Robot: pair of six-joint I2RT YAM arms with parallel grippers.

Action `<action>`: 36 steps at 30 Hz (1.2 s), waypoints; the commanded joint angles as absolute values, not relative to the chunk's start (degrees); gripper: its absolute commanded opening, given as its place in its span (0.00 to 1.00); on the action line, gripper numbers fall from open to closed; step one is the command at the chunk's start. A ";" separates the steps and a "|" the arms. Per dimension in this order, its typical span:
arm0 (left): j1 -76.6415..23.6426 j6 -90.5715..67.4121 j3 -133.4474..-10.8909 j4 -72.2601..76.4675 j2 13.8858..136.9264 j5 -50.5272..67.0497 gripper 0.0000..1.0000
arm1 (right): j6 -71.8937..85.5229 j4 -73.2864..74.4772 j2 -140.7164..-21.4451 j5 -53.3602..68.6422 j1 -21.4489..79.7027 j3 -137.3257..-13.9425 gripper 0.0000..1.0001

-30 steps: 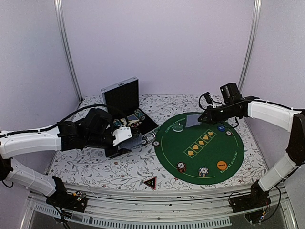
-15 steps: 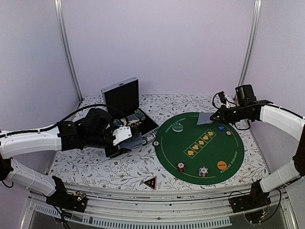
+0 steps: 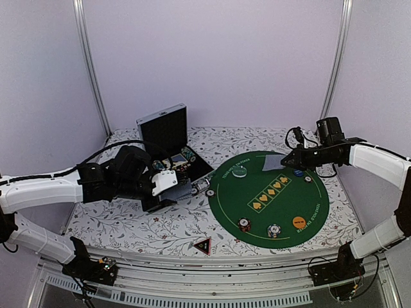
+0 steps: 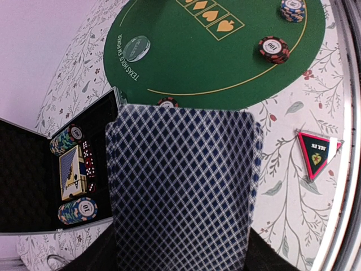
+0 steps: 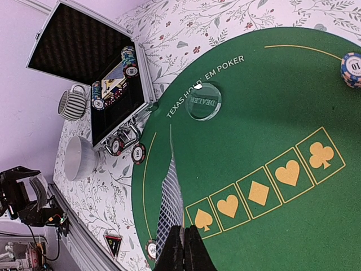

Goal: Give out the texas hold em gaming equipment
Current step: Place the poker card at the center of the board.

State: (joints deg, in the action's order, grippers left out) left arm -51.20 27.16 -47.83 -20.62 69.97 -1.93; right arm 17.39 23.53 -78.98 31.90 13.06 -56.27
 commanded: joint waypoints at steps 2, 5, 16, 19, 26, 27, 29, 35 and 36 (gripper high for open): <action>-50.50 26.86 -47.38 -19.42 69.05 -1.39 0.63 | 17.41 25.05 -78.87 30.56 13.10 -56.70 0.02; -50.49 26.81 -47.37 -19.42 68.90 -1.34 0.63 | 16.52 25.69 -78.75 29.09 13.10 -57.25 0.02; -50.54 26.95 -47.37 -19.60 68.48 -1.13 0.63 | 14.51 27.24 -79.86 24.93 10.11 -58.67 0.02; -50.56 26.98 -47.29 -19.68 68.54 -1.15 0.63 | 14.08 27.43 -79.76 25.06 8.98 -57.89 0.02; -50.53 27.13 -47.29 -19.82 68.05 -1.52 0.63 | 15.87 28.74 -78.34 27.34 8.71 -55.93 0.02; -50.51 27.11 -47.16 -19.90 67.96 -1.68 0.63 | 16.70 29.12 -78.20 27.94 8.71 -55.55 0.02; -50.49 27.13 -47.20 -19.86 67.79 -1.66 0.63 | 17.27 30.58 -78.11 28.19 8.75 -55.36 0.02; -50.49 27.18 -47.20 -19.89 67.76 -1.22 0.63 | 17.67 29.28 -77.37 26.83 8.70 -55.91 0.03; -50.51 27.14 -47.23 -19.87 67.81 -1.20 0.63 | 17.73 29.19 -77.69 27.15 8.70 -56.05 0.03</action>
